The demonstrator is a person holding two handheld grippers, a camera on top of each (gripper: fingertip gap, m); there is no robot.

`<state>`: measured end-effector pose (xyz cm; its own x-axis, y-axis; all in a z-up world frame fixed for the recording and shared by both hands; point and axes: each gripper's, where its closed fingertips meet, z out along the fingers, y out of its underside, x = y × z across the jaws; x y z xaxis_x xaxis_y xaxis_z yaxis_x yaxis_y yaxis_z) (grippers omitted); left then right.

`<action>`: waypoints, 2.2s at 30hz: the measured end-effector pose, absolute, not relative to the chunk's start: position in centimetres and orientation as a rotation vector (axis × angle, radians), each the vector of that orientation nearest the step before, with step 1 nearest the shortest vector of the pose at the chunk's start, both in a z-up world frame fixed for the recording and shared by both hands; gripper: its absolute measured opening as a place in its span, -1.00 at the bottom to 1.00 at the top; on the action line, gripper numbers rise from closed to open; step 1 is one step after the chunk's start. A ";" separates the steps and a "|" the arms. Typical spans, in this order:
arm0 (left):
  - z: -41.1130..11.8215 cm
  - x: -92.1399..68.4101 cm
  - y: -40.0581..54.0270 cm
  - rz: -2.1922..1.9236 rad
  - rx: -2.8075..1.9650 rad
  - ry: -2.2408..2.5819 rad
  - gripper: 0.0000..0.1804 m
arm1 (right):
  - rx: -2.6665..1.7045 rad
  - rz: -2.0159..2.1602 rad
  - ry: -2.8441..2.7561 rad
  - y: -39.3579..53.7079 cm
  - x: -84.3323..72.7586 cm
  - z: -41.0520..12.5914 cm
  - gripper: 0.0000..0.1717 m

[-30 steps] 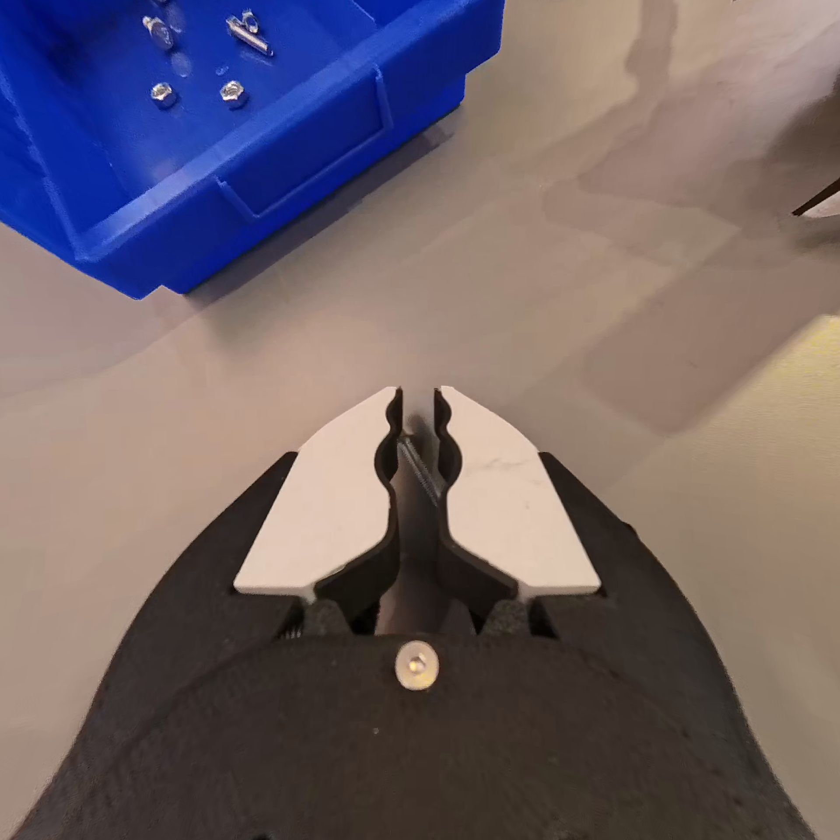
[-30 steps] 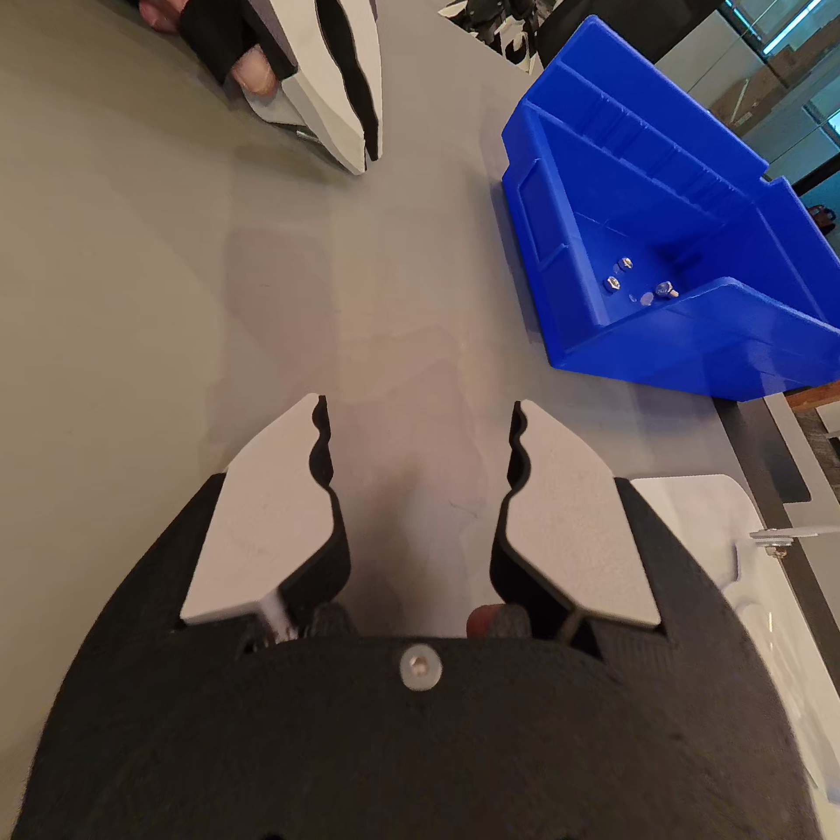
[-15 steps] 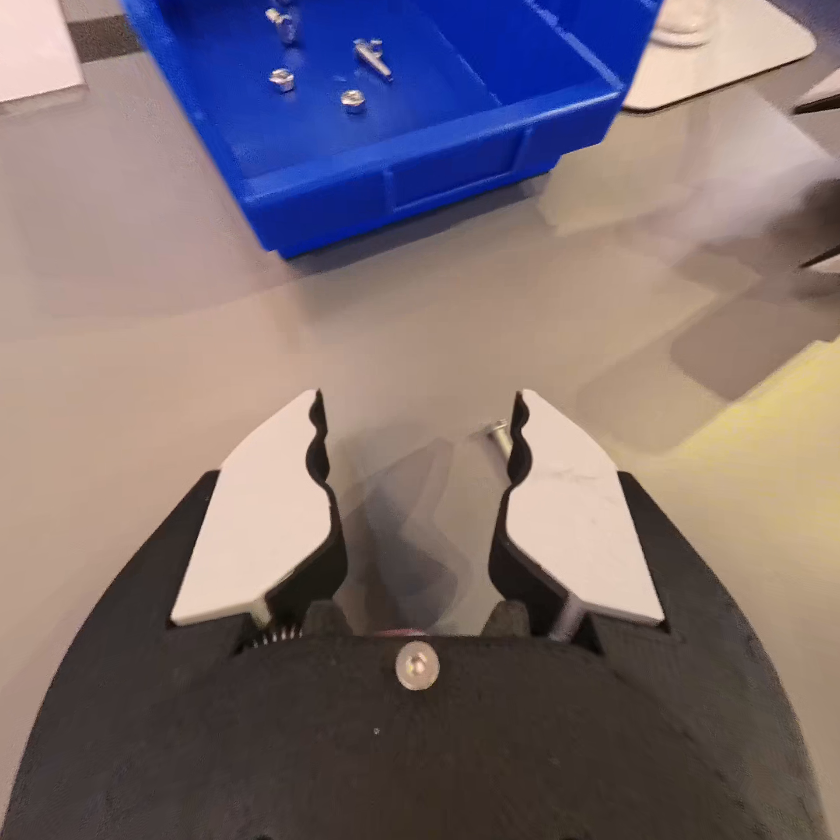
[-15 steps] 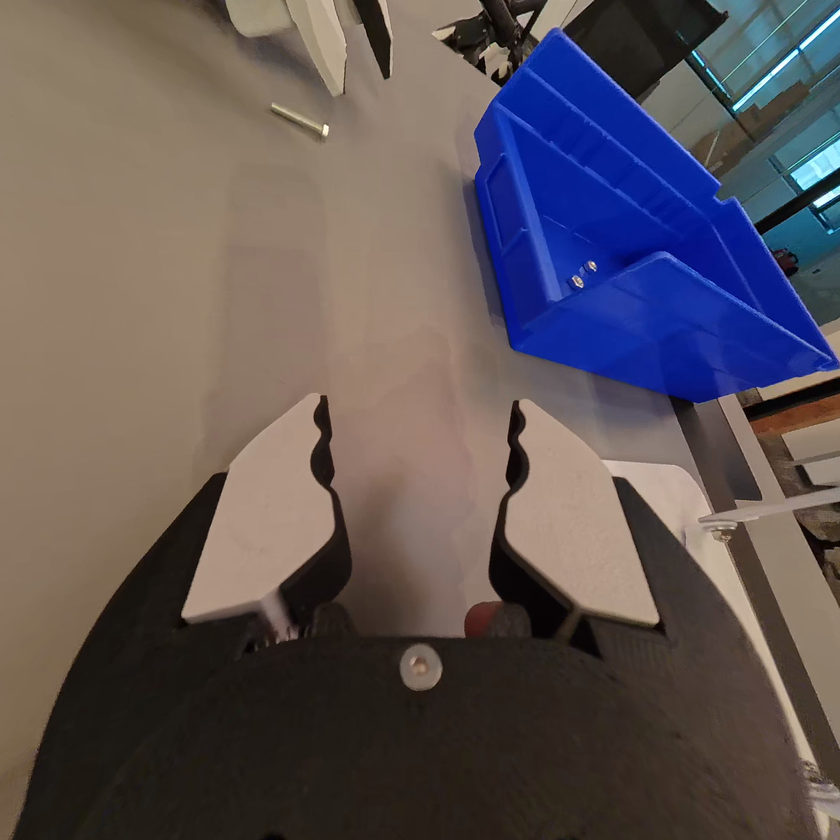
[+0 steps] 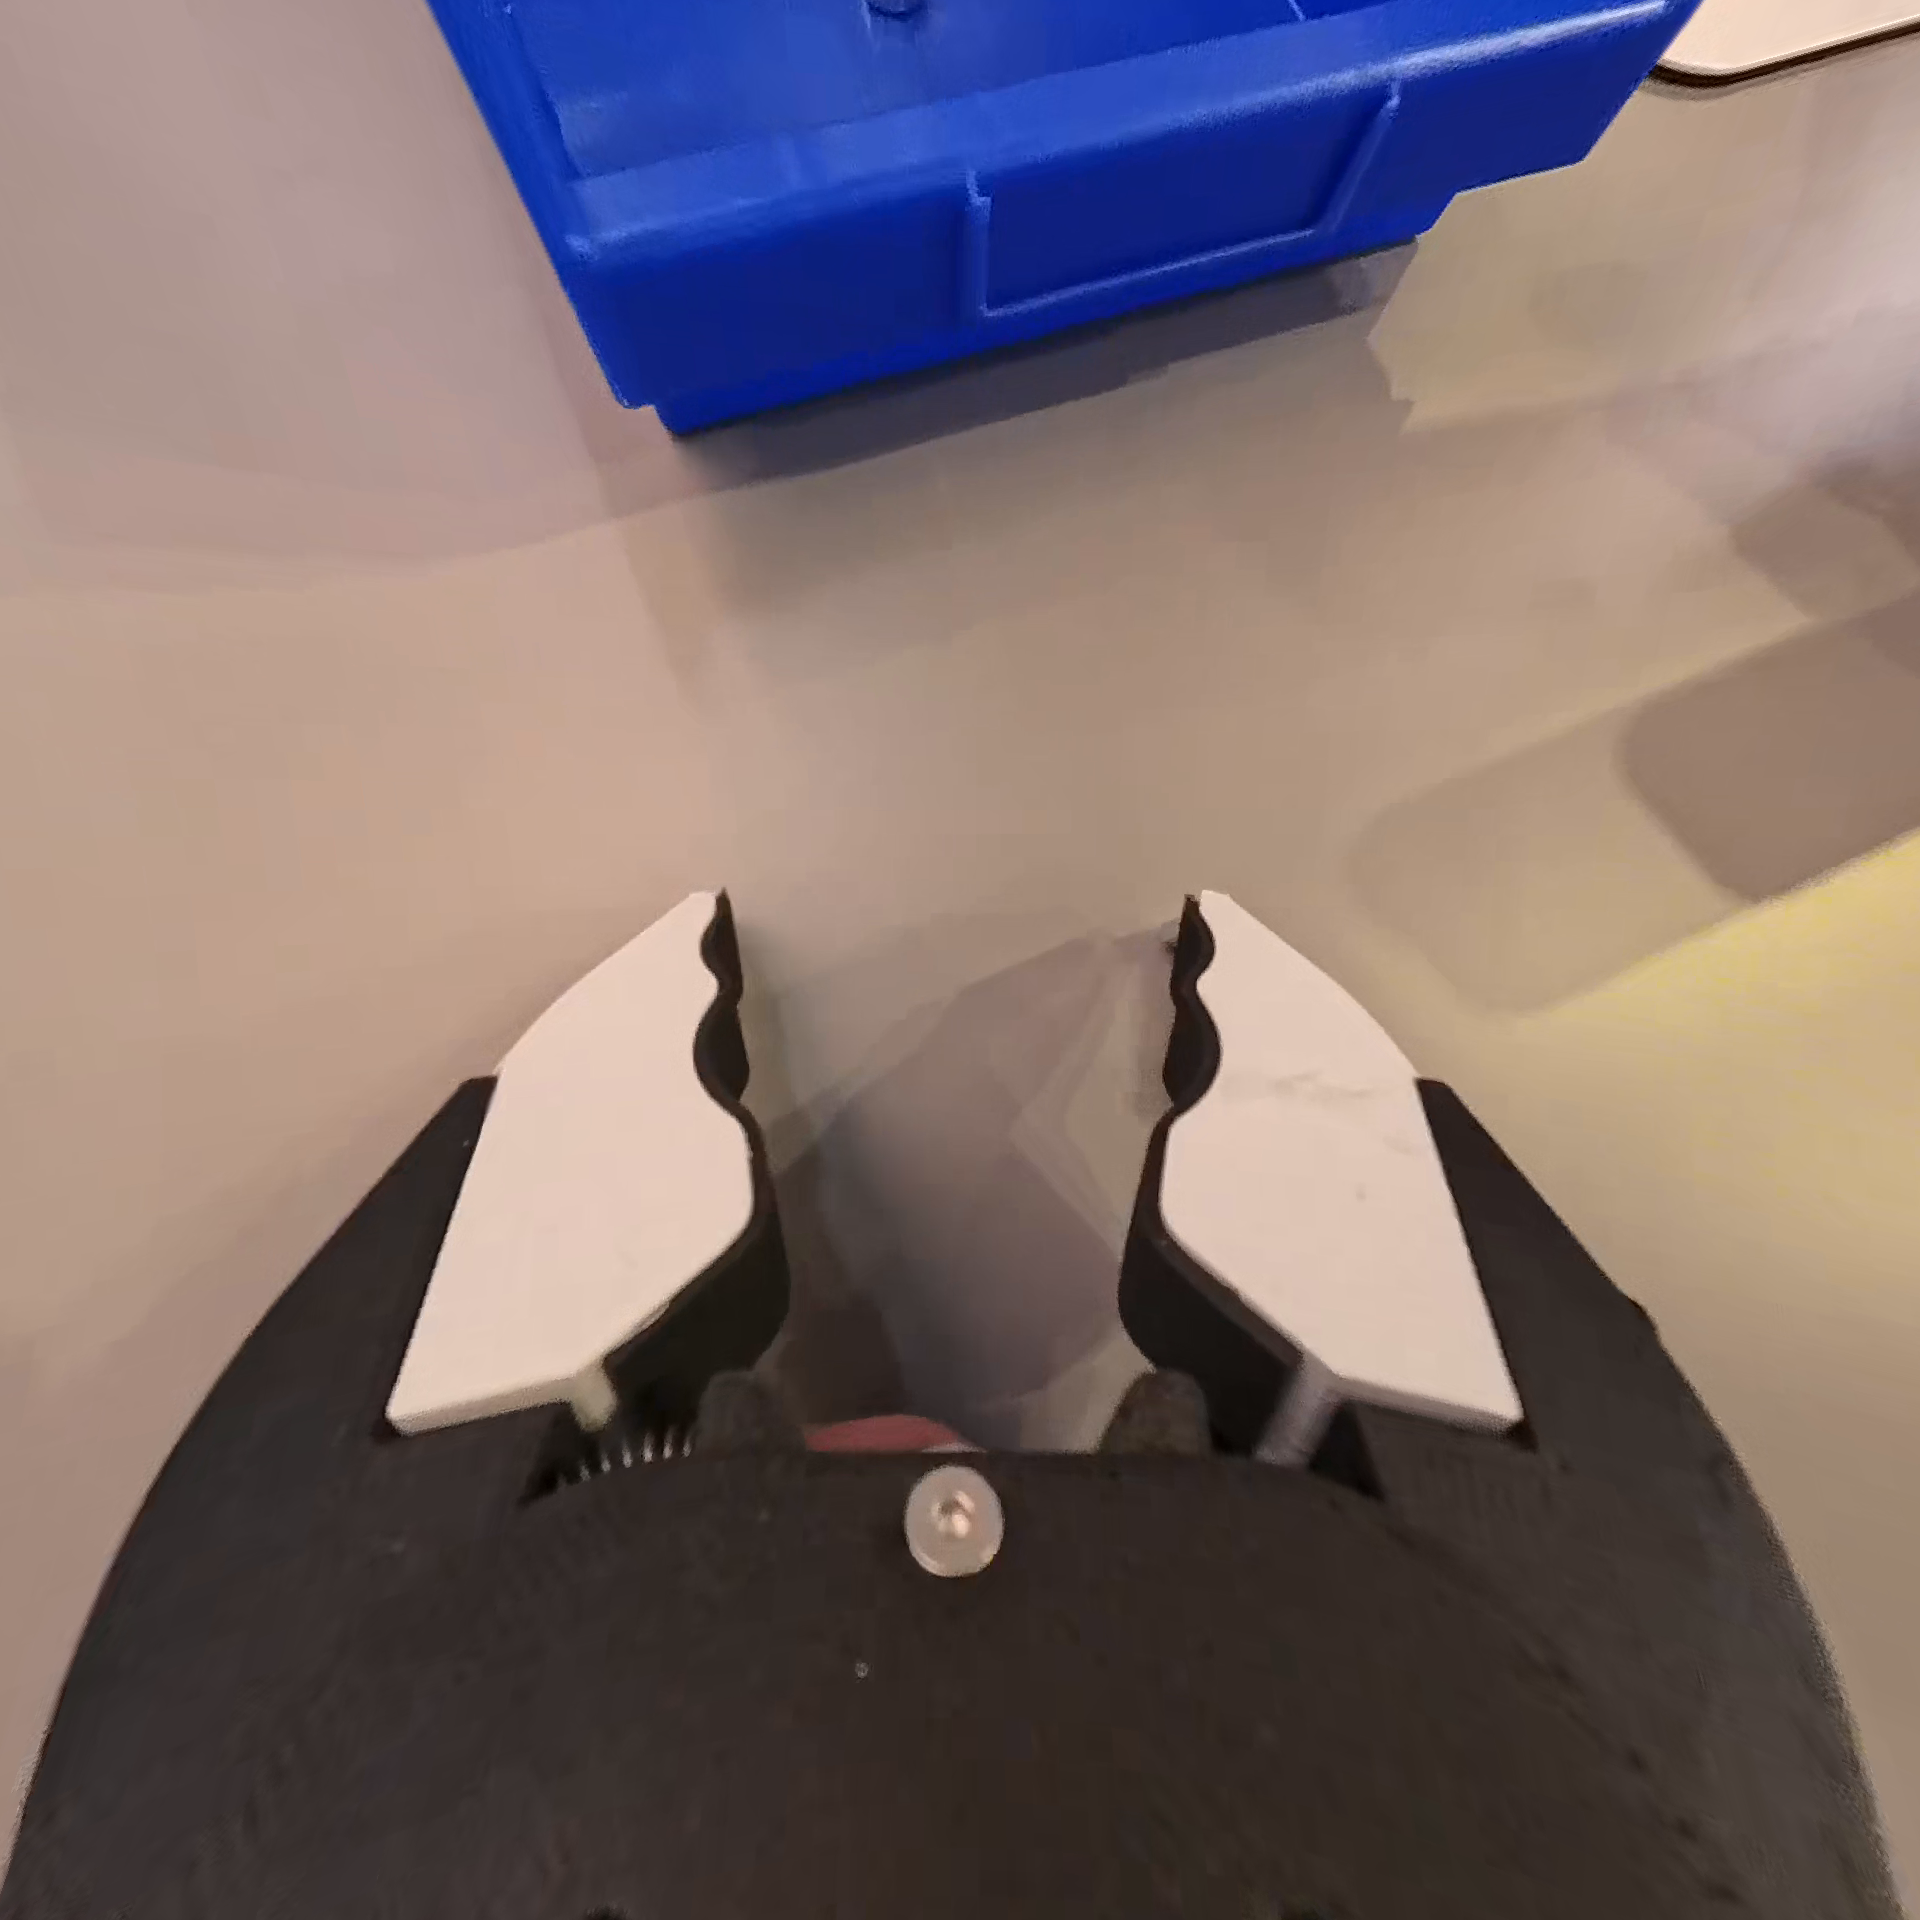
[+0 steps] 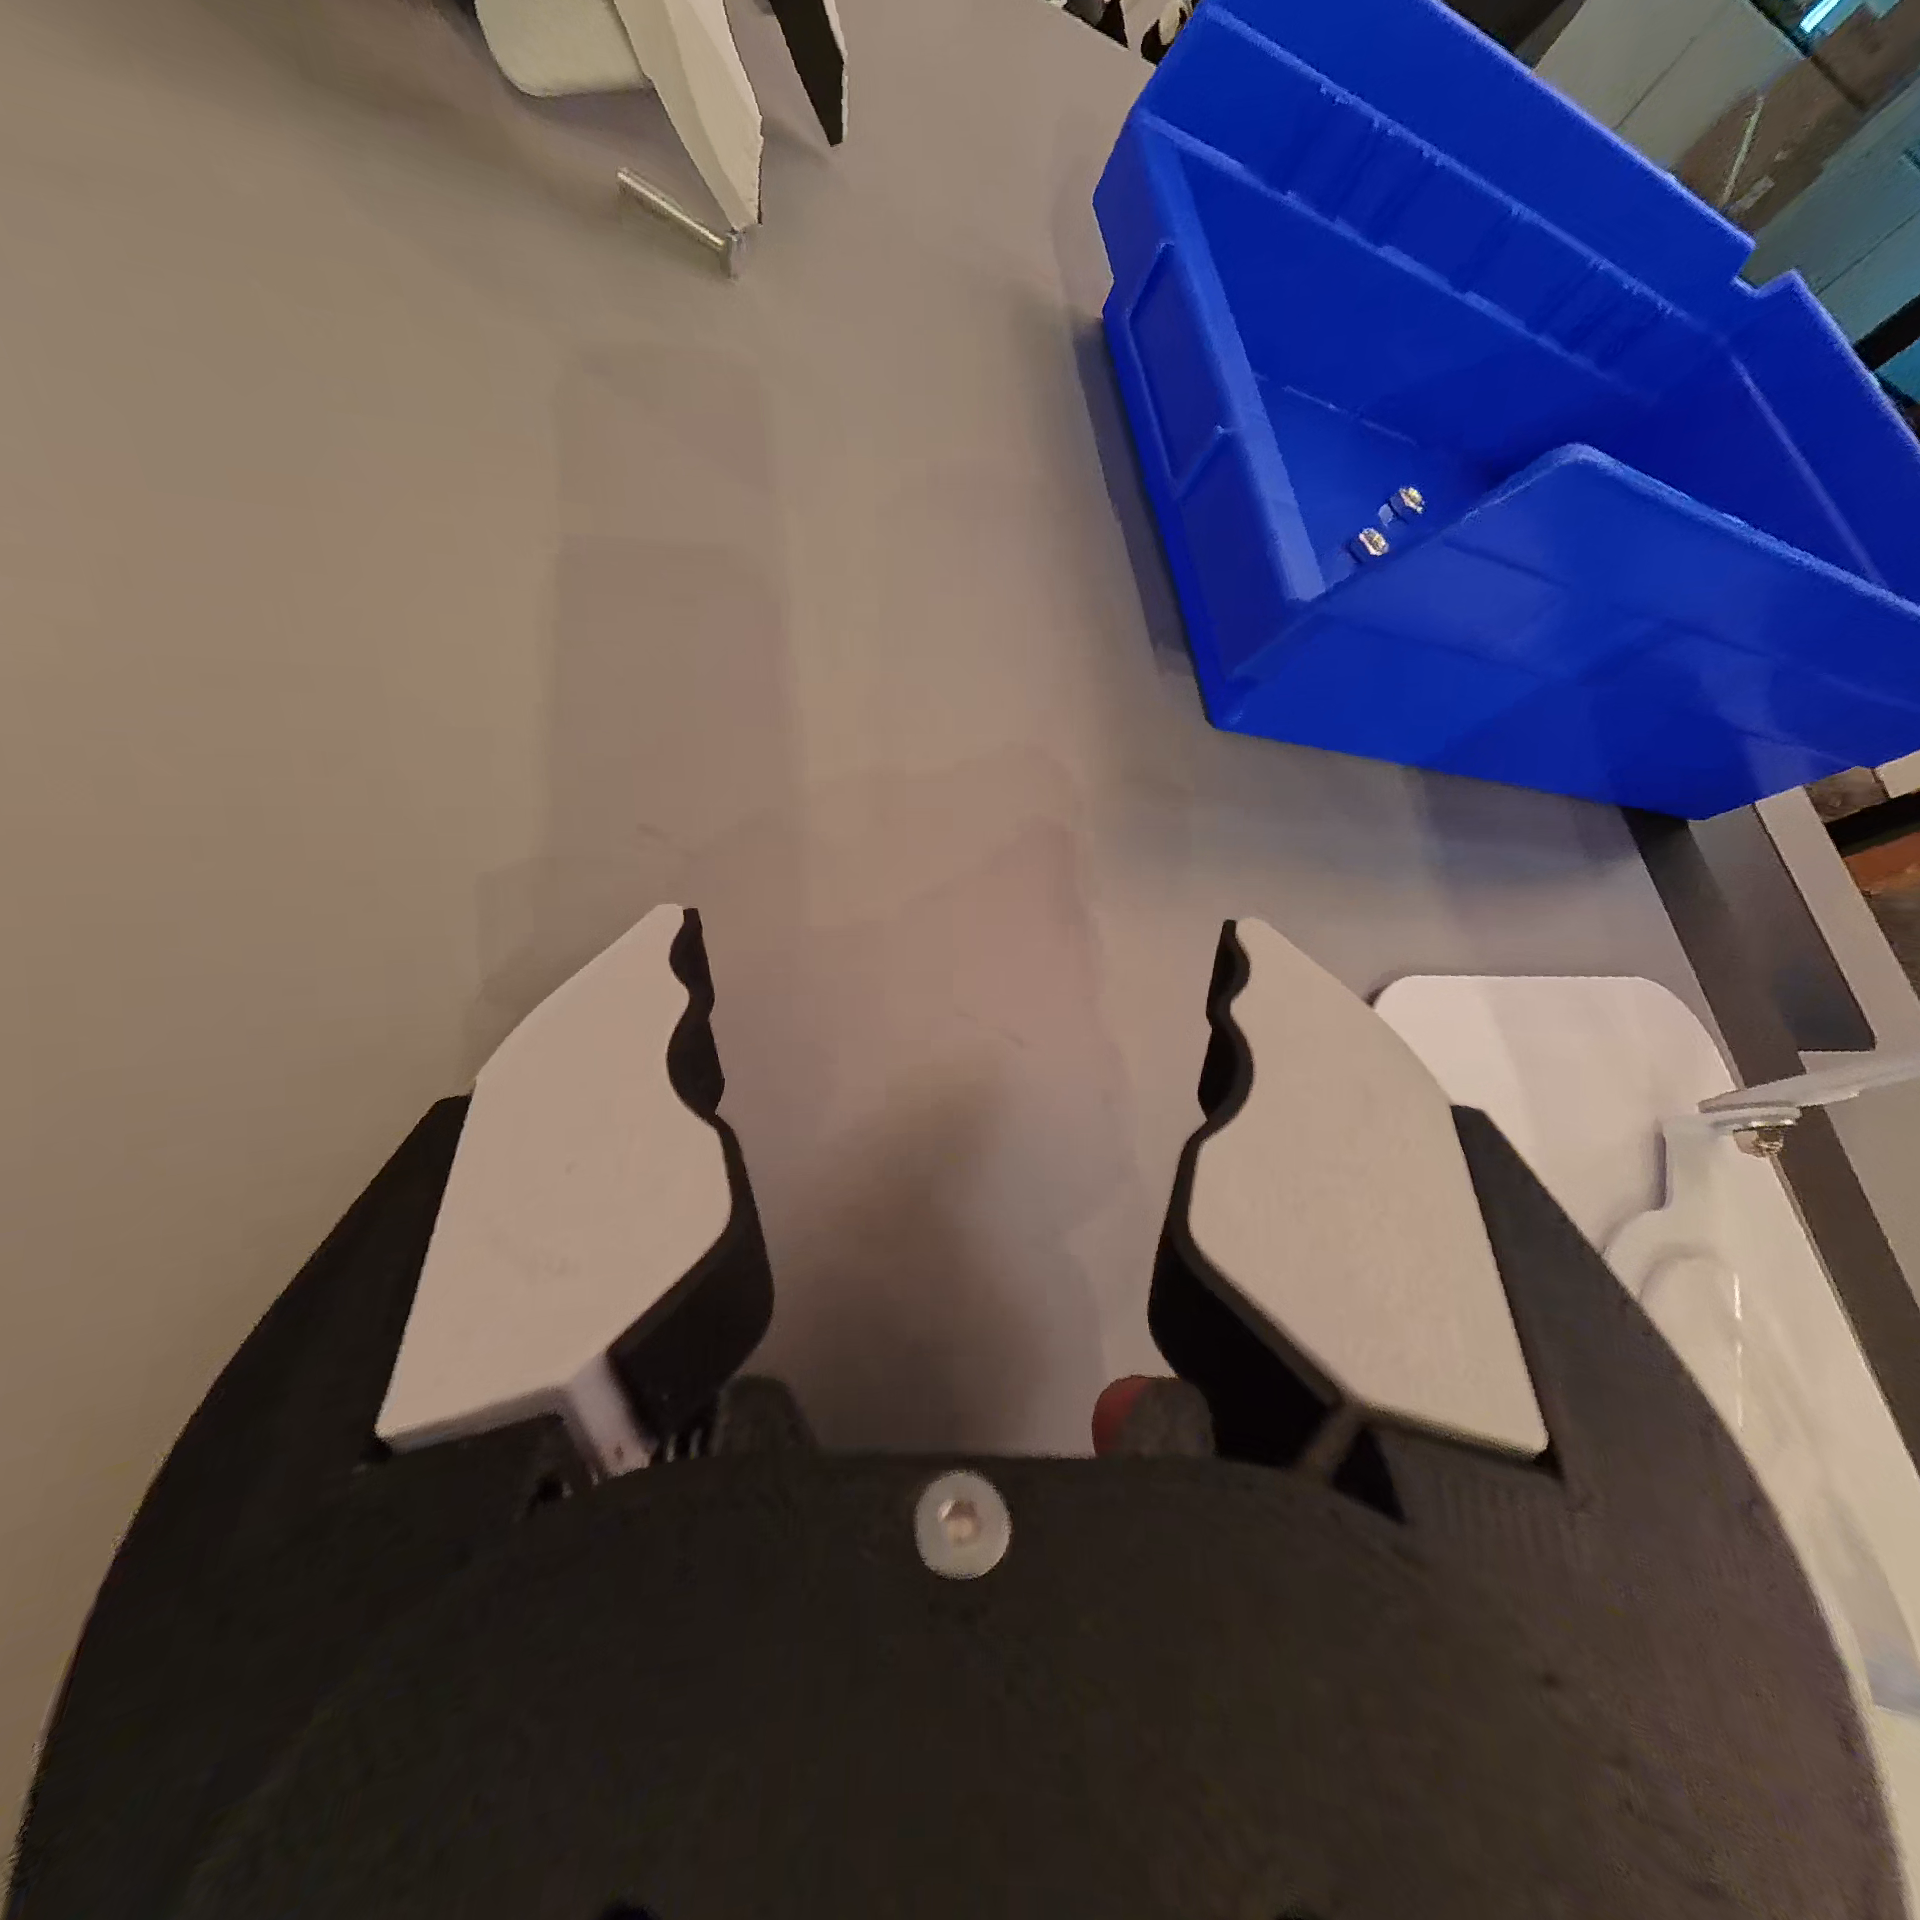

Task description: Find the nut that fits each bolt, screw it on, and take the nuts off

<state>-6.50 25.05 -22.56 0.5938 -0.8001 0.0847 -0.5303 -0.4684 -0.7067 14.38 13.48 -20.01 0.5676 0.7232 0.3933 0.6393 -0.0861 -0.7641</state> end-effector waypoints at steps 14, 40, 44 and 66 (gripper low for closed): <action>-22.8 -6.2 24.6 -0.587 -2.193 1.082 -0.01 | -1.812 0.128 -1.126 13.7 14.6 -20.2 0.05; -23.4 -5.6 23.5 -0.433 -2.193 1.131 0.05 | -1.842 0.151 -1.131 14.1 15.2 -20.5 -0.06; -23.3 -5.6 23.6 -0.398 -2.196 1.073 -0.05 | -1.843 0.154 -1.133 14.1 15.2 -20.5 -0.07; -23.5 -6.4 23.8 -0.386 -2.238 1.012 0.10 | -1.846 0.164 -1.139 14.1 15.2 -20.6 -0.07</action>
<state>-6.38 23.75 -23.48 0.6599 -0.7513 0.0027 -0.5622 -0.4962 -0.6617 15.19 14.09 -20.60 0.5613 0.7587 0.3307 0.6350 -0.1385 -0.7600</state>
